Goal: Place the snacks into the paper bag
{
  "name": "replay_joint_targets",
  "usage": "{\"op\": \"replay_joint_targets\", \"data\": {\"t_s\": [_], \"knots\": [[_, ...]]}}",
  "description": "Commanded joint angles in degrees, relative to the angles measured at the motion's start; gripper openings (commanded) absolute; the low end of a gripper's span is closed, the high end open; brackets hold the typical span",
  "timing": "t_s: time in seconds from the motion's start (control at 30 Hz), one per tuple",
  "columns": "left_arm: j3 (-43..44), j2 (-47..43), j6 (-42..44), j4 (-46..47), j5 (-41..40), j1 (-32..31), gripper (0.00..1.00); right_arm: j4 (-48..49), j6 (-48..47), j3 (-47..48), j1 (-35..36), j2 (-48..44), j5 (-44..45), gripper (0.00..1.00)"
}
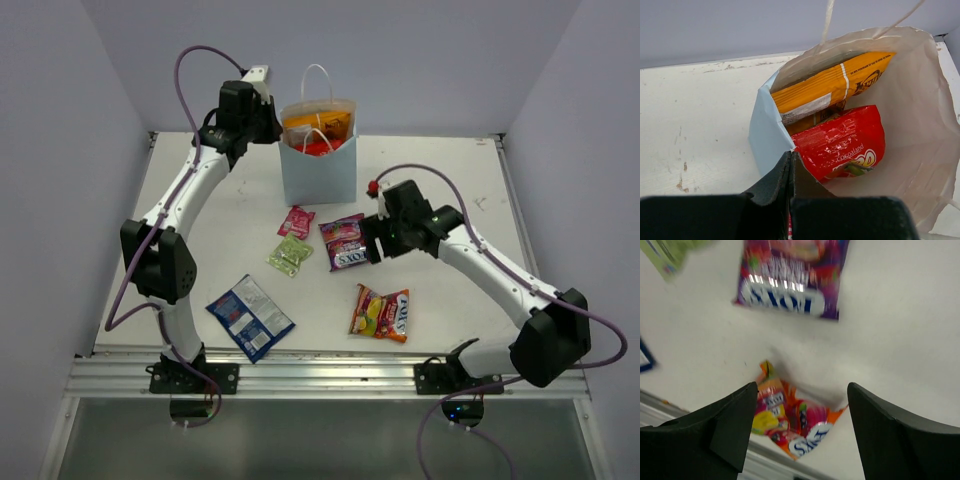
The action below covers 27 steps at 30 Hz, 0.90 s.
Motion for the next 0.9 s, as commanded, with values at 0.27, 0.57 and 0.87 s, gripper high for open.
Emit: {"op": "replay_joint_targets", "data": {"t_s": [0.27,0.57,0.87], "knots": [[-2.89,-3.79,0.27,1.67,0.68,-0.34,0.0,-10.49,8.61,-13.57,0.4,-2.38,-16.92,0.77],[-2.89,-4.14,2.29,0.17,0.42,-0.34,0.0,-4.61,9.75,-18.15,5.41,5.53,-16.95,0.78],[-3.25,-4.14,2.64,0.96,0.33,-0.34,0.0,1.99,11.16,-19.21,6.2,12.21,-11.24,0.31]]}}
